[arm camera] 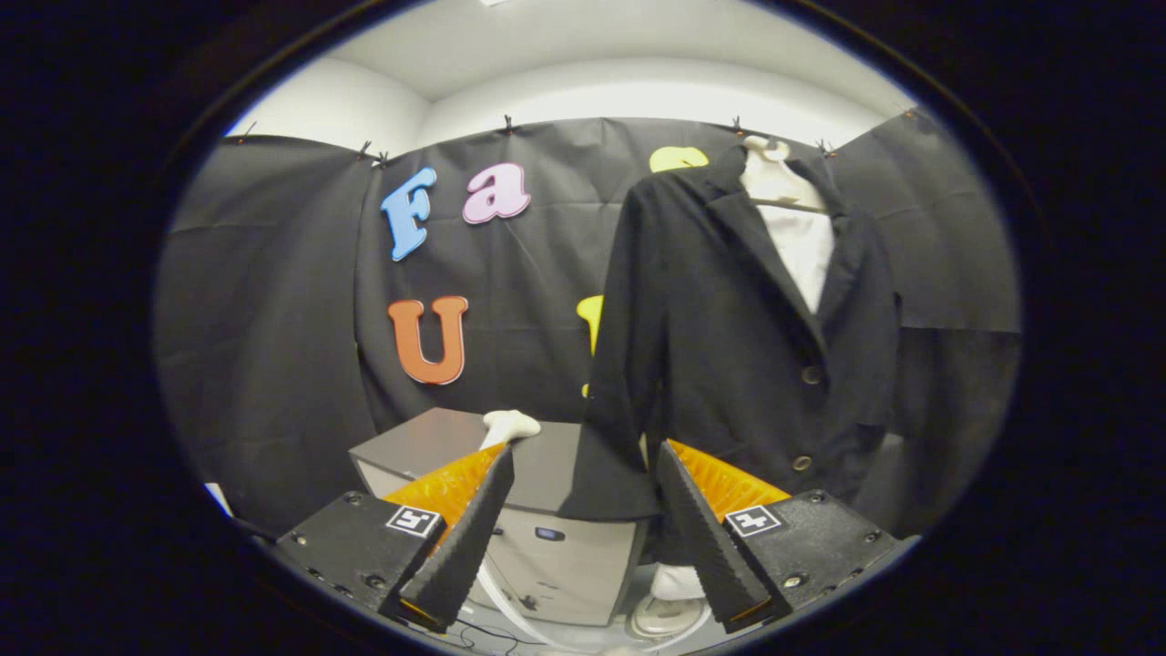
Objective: Iron the clothes twice with a garment steamer, once on the left side and once on the right side.
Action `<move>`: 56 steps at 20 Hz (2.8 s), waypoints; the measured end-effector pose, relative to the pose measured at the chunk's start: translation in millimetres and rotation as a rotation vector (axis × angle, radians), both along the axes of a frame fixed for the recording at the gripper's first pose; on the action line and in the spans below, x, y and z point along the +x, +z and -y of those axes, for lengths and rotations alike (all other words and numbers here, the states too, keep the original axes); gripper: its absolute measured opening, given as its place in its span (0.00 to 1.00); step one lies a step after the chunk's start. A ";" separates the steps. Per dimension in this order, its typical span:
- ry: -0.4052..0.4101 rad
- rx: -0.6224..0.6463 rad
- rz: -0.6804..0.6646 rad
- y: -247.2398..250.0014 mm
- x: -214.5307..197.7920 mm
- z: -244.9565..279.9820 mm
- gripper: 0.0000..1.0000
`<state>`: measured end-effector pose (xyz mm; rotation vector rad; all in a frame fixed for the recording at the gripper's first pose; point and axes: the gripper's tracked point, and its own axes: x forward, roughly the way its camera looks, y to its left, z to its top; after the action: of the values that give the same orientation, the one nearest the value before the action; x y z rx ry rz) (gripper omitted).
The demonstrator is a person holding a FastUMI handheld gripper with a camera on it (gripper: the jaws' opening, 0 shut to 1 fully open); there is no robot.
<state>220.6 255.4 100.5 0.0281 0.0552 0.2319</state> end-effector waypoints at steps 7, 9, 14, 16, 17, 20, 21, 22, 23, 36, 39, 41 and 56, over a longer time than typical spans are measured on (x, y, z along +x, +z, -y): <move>0.113 -0.051 -0.107 -26.4 104.3 -99.7 0.99; 0.135 -0.077 -0.145 -40.9 127.3 -123.6 0.99; 0.144 -0.112 -0.258 -87.4 179.8 -163.5 0.98; 0.125 -0.120 -0.307 -104.9 197.2 -169.0 0.98; 0.112 -0.130 -0.330 -112.4 207.4 -170.6 0.97; 0.093 -0.117 -0.403 -130.6 226.7 -174.8 0.95; 0.087 -0.113 -0.413 -132.8 232.1 -176.0 0.94; 0.087 -0.117 -0.425 -137.1 234.7 -177.4 0.92; 0.092 -0.119 -0.433 -138.3 235.7 -180.0 0.90; 0.096 -0.062 -0.601 -146.1 231.0 -200.0 0.41; 0.115 -0.035 -0.544 -129.3 232.8 -197.5 0.36; 0.125 -0.024 -0.481 -111.0 225.1 -194.5 0.36; 0.198 0.190 -0.098 55.7 31.7 -84.9 0.35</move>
<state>252.3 340.2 156.3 0.2237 0.1340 0.4335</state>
